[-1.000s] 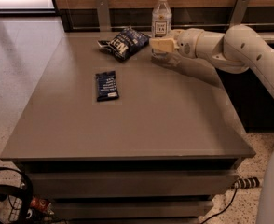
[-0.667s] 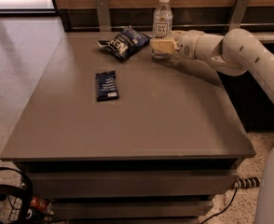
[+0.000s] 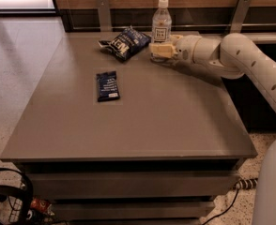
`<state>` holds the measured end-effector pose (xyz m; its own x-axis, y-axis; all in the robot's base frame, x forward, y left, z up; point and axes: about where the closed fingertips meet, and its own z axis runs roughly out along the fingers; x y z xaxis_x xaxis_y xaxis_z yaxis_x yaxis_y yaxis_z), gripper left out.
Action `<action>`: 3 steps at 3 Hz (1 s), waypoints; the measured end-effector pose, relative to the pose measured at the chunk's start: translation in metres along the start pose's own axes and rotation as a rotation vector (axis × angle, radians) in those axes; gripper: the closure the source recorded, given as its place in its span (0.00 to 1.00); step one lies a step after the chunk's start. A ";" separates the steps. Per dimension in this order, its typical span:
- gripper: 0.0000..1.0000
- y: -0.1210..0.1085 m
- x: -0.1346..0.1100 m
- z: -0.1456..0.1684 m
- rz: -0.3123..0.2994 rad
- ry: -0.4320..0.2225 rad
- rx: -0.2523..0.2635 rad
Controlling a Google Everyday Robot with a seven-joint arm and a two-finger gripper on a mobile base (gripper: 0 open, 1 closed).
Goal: Move blue plastic bottle near blue chip bag
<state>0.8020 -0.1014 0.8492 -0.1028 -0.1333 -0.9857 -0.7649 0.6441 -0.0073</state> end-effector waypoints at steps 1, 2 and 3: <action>0.82 0.000 -0.003 0.000 0.000 0.000 0.000; 0.51 0.000 -0.005 -0.001 0.000 0.000 0.000; 0.27 0.000 -0.005 -0.001 0.000 0.000 0.000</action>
Offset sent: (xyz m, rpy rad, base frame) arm 0.0000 0.0001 0.0032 0.0000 0.0000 0.0002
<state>0.8020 -0.1011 0.8544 -0.1029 -0.1333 -0.9857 -0.7652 0.6438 -0.0072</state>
